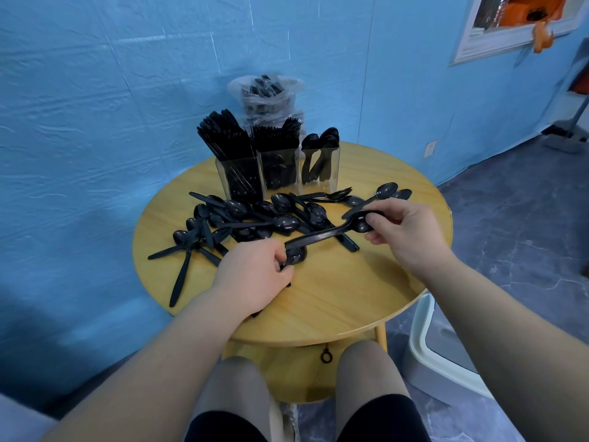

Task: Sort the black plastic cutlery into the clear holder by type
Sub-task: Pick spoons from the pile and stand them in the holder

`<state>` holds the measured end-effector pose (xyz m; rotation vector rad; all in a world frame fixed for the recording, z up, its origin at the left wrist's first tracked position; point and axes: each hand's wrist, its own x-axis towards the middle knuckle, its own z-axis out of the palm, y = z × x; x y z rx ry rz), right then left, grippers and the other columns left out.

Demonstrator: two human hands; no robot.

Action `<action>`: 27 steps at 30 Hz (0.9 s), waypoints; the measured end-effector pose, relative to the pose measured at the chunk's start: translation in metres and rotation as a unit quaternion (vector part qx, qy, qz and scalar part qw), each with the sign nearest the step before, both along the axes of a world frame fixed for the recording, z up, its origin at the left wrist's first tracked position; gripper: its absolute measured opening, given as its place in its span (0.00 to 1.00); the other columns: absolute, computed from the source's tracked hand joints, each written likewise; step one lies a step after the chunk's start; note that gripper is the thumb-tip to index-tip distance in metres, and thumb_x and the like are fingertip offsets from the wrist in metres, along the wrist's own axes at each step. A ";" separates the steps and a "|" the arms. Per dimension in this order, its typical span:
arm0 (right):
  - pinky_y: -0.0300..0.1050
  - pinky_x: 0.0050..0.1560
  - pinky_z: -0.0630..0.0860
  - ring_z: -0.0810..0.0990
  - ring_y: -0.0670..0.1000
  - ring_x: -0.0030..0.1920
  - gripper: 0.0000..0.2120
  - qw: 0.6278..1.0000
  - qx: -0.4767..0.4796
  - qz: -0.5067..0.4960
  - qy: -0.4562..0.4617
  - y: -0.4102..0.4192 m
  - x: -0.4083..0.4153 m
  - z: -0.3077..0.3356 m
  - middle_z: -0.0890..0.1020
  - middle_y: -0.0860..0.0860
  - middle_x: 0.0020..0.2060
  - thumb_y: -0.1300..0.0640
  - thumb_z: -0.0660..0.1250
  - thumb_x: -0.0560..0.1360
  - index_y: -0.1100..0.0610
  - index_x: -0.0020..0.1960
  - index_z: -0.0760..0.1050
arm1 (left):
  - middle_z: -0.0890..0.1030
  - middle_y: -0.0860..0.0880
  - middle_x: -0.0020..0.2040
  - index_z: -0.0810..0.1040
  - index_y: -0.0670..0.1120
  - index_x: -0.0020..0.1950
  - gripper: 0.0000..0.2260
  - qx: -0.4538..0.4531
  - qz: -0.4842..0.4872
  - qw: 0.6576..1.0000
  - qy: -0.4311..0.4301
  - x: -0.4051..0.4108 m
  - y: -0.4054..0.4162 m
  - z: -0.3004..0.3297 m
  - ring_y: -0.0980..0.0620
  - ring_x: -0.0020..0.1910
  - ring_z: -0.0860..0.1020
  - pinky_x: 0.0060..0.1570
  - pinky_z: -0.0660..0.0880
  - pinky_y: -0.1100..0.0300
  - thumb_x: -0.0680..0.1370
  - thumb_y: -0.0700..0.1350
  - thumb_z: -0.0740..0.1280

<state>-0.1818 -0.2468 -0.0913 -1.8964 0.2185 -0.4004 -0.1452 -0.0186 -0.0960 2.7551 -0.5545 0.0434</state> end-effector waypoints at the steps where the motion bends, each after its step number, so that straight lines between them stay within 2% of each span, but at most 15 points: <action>1: 0.38 0.42 0.81 0.82 0.46 0.36 0.08 1.000 -0.005 0.007 -0.001 0.001 -0.001 0.000 0.83 0.51 0.39 0.64 0.65 0.77 0.54 0.50 0.79 | 0.78 0.58 0.38 0.78 0.53 0.52 0.07 0.002 0.004 1.000 0.004 0.000 0.000 0.000 0.57 0.42 0.77 0.45 0.78 0.56 0.76 0.53 0.66; 5: 0.37 0.44 0.80 0.82 0.48 0.40 0.10 0.999 -0.031 0.025 -0.009 0.002 -0.004 0.004 0.83 0.51 0.41 0.64 0.65 0.77 0.50 0.48 0.79 | 0.77 0.59 0.39 0.78 0.53 0.54 0.08 -0.007 0.017 1.000 -0.001 0.002 0.000 0.002 0.56 0.43 0.77 0.48 0.78 0.55 0.77 0.52 0.65; 8: 0.40 0.47 0.80 0.82 0.50 0.42 0.10 0.998 -0.041 0.039 -0.018 0.003 -0.006 0.008 0.84 0.53 0.42 0.64 0.65 0.77 0.51 0.48 0.80 | 0.78 0.58 0.42 0.77 0.51 0.60 0.11 -0.052 0.033 0.998 -0.003 0.007 0.004 0.007 0.56 0.45 0.77 0.49 0.75 0.59 0.79 0.49 0.63; 10: 0.41 0.46 0.80 0.81 0.51 0.41 0.09 0.997 -0.062 0.043 -0.024 0.003 -0.005 0.012 0.83 0.52 0.39 0.64 0.65 0.77 0.51 0.48 0.80 | 0.79 0.56 0.44 0.75 0.50 0.64 0.13 -0.078 0.035 0.996 0.001 0.011 0.007 0.013 0.58 0.44 0.77 0.45 0.73 0.64 0.80 0.47 0.61; 13: 0.40 0.44 0.79 0.81 0.51 0.40 0.08 0.994 -0.096 0.032 -0.030 0.005 -0.004 0.016 0.81 0.49 0.37 0.62 0.65 0.77 0.50 0.48 0.80 | 0.78 0.56 0.42 0.75 0.50 0.64 0.12 -0.113 0.044 0.993 -0.006 0.016 0.010 0.027 0.62 0.40 0.77 0.36 0.66 0.70 0.81 0.47 0.59; 15: 0.40 0.44 0.77 0.80 0.50 0.40 0.08 0.991 -0.124 0.033 -0.044 0.010 -0.001 0.017 0.79 0.46 0.38 0.62 0.66 0.76 0.51 0.49 0.81 | 0.78 0.56 0.40 0.76 0.50 0.62 0.11 -0.116 0.034 0.993 -0.004 0.017 0.007 0.034 0.60 0.40 0.77 0.37 0.69 0.68 0.82 0.47 0.58; 17: 0.36 0.43 0.74 0.78 0.46 0.39 0.08 0.984 -0.159 0.034 -0.067 0.021 0.002 0.019 0.77 0.43 0.38 0.62 0.67 0.76 0.54 0.51 0.82 | 0.77 0.55 0.40 0.77 0.50 0.58 0.11 -0.096 0.005 0.995 0.006 0.015 -0.001 0.037 0.58 0.40 0.76 0.38 0.72 0.64 0.82 0.47 0.57; 19: 0.31 0.42 0.72 0.77 0.43 0.38 0.08 0.978 -0.186 0.025 -0.094 0.033 0.006 0.019 0.76 0.40 0.38 0.62 0.68 0.75 0.56 0.52 0.82 | 0.76 0.56 0.40 0.77 0.50 0.56 0.11 -0.085 -0.025 0.996 0.010 0.012 -0.009 0.038 0.58 0.38 0.74 0.36 0.69 0.63 0.83 0.47 0.55; 22: 0.34 0.43 0.74 0.76 0.40 0.36 0.06 0.981 -0.156 0.005 -0.112 0.043 0.010 0.017 0.79 0.40 0.36 0.62 0.70 0.73 0.53 0.48 0.80 | 0.78 0.53 0.39 0.76 0.50 0.53 0.11 -0.115 -0.047 0.992 0.031 0.008 -0.015 0.036 0.58 0.35 0.73 0.34 0.69 0.60 0.83 0.47 0.54; 25: 0.33 0.38 0.73 0.77 0.42 0.35 0.05 0.980 -0.151 -0.030 -0.129 0.046 0.011 0.015 0.79 0.43 0.34 0.61 0.71 0.73 0.52 0.44 0.77 | 0.78 0.52 0.38 0.76 0.49 0.55 0.13 -0.167 -0.061 0.983 0.044 0.005 -0.015 0.032 0.53 0.36 0.76 0.42 0.76 0.54 0.83 0.47 0.52; 27: 0.31 0.39 0.72 0.78 0.42 0.37 0.05 0.976 -0.159 -0.048 -0.139 0.048 0.012 0.016 0.80 0.43 0.36 0.60 0.71 0.73 0.52 0.46 0.78 | 0.76 0.54 0.36 0.75 0.50 0.59 0.13 -0.166 -0.085 0.982 0.036 0.001 -0.017 0.032 0.53 0.36 0.76 0.41 0.75 0.55 0.83 0.48 0.52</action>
